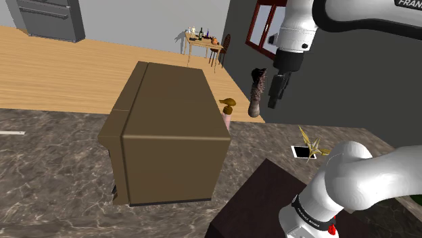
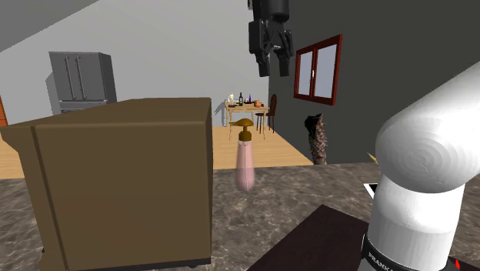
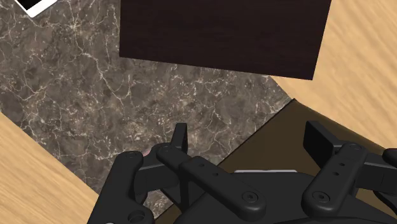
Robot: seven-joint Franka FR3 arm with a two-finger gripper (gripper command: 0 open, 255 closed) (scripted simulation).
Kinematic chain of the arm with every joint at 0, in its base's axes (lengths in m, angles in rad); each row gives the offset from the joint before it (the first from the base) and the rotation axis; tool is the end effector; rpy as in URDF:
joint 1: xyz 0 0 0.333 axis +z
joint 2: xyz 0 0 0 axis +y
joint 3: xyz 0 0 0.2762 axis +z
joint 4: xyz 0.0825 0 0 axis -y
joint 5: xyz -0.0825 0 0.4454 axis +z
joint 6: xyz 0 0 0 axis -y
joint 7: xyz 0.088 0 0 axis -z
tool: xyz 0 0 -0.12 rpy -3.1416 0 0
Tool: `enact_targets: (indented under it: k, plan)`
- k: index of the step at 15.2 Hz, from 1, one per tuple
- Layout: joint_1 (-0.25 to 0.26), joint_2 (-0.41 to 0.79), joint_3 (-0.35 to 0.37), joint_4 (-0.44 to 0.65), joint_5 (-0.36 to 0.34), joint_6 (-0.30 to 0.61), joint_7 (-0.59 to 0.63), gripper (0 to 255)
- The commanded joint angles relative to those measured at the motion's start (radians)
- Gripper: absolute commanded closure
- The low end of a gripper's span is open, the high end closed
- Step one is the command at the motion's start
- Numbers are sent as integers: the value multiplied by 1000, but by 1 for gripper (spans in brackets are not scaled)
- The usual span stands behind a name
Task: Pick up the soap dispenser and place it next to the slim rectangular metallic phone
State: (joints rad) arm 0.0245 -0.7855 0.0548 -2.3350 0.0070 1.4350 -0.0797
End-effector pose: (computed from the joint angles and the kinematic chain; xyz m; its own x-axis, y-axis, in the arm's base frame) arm 0.3791 0.0333 0.5488 0.9834 0.1385 -0.1171 0.1421 -0.9896 0.0225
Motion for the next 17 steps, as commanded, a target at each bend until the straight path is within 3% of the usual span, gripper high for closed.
enact_targets:
  k: [1,9,17]
  plan:
    - [0,0,0,0,0,0,0,0]
    - [-34,223,-85,33,-68,207,-107,0]
    - [-59,487,-157,153,-93,373,-206,0]
